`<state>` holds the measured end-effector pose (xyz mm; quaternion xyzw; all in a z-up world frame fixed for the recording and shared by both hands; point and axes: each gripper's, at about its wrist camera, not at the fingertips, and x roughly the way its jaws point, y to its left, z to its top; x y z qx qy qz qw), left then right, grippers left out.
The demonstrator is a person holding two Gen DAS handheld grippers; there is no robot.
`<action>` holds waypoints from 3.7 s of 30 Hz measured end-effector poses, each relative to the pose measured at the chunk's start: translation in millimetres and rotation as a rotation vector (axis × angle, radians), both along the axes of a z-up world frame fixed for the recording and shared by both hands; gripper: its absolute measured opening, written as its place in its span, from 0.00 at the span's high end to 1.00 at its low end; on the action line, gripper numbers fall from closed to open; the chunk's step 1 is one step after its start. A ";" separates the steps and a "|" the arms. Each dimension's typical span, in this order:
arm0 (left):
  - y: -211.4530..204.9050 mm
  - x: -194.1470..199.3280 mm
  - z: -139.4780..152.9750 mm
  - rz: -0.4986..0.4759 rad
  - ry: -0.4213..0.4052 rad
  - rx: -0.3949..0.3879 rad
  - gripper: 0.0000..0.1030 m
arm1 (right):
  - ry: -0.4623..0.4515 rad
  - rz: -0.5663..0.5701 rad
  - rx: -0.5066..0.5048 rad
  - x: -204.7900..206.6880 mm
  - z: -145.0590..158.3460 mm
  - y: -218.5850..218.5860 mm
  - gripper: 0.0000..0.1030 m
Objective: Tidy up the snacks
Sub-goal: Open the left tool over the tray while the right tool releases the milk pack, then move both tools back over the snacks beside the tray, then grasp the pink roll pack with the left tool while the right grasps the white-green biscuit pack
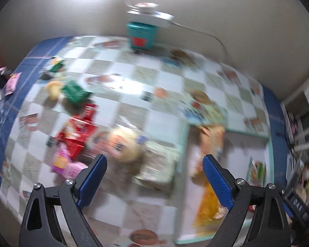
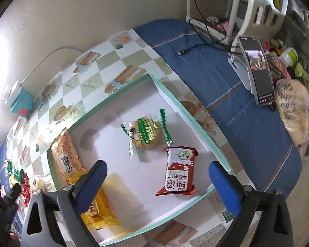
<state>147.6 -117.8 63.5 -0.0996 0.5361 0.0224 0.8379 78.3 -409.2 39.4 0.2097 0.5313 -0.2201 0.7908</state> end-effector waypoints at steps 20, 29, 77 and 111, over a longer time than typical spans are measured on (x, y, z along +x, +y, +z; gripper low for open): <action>135.9 -17.9 11.2 0.256 -0.031 0.035 0.08 | -0.005 0.221 -0.031 21.2 5.5 108.9 0.00; 194.4 -28.9 -6.0 0.338 0.020 -0.001 0.08 | 0.022 0.358 -0.027 35.3 -5.9 185.8 0.00; 163.1 -26.9 -90.6 0.134 0.268 0.082 0.08 | 0.039 0.359 -0.004 47.0 -22.5 217.0 0.00; 170.8 -10.7 -113.8 0.191 0.304 -0.056 0.36 | -0.011 0.510 -0.025 74.1 -47.5 243.5 0.51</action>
